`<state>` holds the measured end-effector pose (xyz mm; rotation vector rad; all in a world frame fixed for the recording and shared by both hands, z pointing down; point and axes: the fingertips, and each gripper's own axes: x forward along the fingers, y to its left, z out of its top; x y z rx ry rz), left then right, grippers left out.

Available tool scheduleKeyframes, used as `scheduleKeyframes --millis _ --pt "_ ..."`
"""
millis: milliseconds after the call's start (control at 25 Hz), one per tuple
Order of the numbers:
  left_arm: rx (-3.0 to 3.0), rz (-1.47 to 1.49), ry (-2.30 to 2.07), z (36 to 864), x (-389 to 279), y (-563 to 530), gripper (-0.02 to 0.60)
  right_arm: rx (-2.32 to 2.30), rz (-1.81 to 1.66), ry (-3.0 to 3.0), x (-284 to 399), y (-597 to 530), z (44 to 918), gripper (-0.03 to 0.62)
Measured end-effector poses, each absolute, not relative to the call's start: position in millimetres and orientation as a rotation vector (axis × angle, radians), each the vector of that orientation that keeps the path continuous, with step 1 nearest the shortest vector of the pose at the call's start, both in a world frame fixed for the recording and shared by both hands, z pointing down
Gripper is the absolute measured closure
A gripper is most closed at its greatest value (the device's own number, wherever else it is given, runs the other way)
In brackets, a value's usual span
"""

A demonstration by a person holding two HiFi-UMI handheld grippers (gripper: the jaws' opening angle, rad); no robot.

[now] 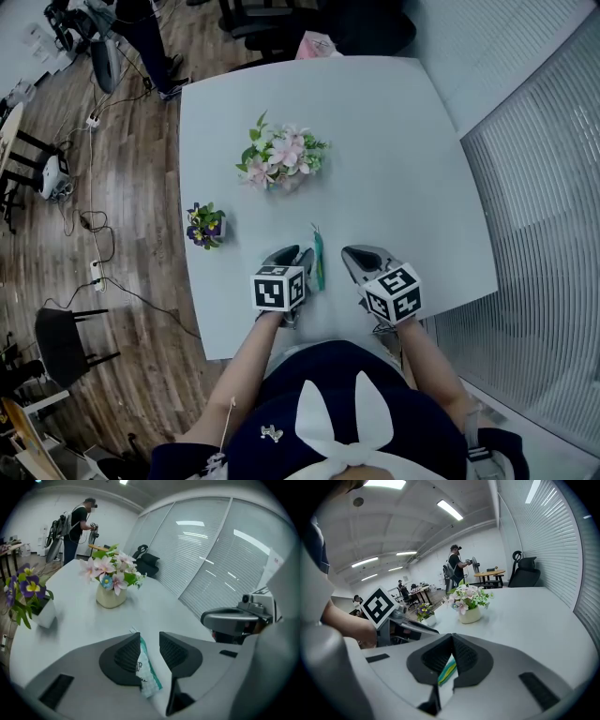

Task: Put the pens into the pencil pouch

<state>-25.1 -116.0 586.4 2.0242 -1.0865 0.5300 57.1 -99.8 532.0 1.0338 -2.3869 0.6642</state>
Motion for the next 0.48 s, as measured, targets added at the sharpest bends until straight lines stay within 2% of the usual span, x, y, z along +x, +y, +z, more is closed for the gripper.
scheduleKeyframes --millis 200,480 --pt "2.121 0.482 -1.157 551.0 -28.5 -116.6 0.511 1.075 0.672 -2.411 53.3 -96.7 521.6 0.588" --pt "2.235 0.432 -1.154 514.9 -21.1 -109.0 0.55 1.109 0.657 -2.468 44.2 -89.4 503.0 0.588"
